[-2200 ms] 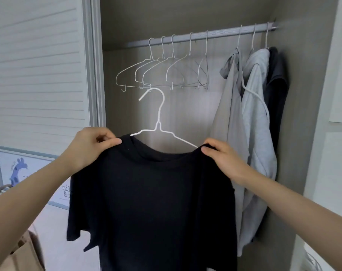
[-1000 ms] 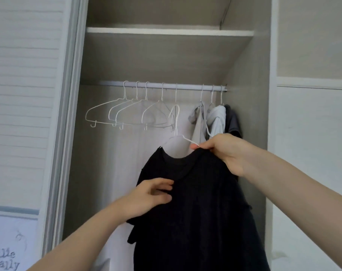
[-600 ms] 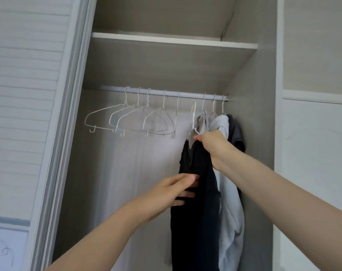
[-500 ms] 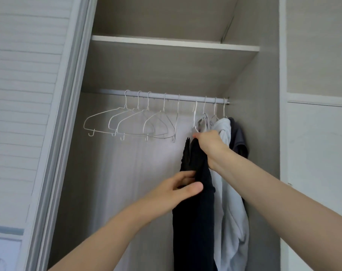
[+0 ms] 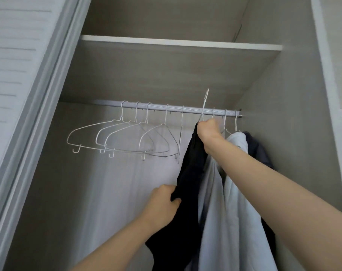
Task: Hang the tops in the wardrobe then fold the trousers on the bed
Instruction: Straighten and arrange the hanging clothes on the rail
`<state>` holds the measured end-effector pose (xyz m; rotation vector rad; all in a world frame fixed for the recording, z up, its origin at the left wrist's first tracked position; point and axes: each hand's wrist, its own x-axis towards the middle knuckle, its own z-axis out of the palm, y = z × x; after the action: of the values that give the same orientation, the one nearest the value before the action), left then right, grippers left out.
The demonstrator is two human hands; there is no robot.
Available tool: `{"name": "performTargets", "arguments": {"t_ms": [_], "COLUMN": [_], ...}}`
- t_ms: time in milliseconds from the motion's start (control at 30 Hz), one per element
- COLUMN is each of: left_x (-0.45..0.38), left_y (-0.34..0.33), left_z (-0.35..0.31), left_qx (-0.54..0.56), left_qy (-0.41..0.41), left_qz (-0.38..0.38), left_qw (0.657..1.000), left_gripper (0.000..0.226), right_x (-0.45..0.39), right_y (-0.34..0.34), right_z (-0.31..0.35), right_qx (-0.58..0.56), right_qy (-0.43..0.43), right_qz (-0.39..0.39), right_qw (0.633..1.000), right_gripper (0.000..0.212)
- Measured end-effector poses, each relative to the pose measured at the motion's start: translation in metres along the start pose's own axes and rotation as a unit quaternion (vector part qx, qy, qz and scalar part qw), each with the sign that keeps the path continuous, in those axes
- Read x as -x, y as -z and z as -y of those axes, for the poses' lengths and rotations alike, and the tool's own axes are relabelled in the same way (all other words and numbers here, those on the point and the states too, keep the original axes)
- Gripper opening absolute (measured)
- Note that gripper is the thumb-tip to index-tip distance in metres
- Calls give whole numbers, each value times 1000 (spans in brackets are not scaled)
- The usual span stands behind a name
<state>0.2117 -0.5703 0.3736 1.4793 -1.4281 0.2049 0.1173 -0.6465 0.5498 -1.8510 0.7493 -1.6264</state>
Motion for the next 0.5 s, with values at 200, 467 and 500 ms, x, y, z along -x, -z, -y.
{"name": "performTargets", "arguments": {"t_ms": [200, 467, 500], "left_x": [-41, -40, -36], "left_y": [-16, -41, -42], "left_z": [32, 56, 57], "left_qx": [53, 87, 89], "left_qy": [40, 62, 66], "left_qz": [5, 25, 28], "left_qw": [998, 994, 993], "left_gripper": [20, 12, 12], "right_x": [-49, -65, -66], "right_y": [-19, -30, -30], "right_z": [-25, -56, -57], "right_qx": [123, 152, 141], "right_qy": [21, 11, 10], "right_qz": [-15, 14, 13], "right_qw": [992, 988, 990], "right_gripper": [19, 23, 27]}}
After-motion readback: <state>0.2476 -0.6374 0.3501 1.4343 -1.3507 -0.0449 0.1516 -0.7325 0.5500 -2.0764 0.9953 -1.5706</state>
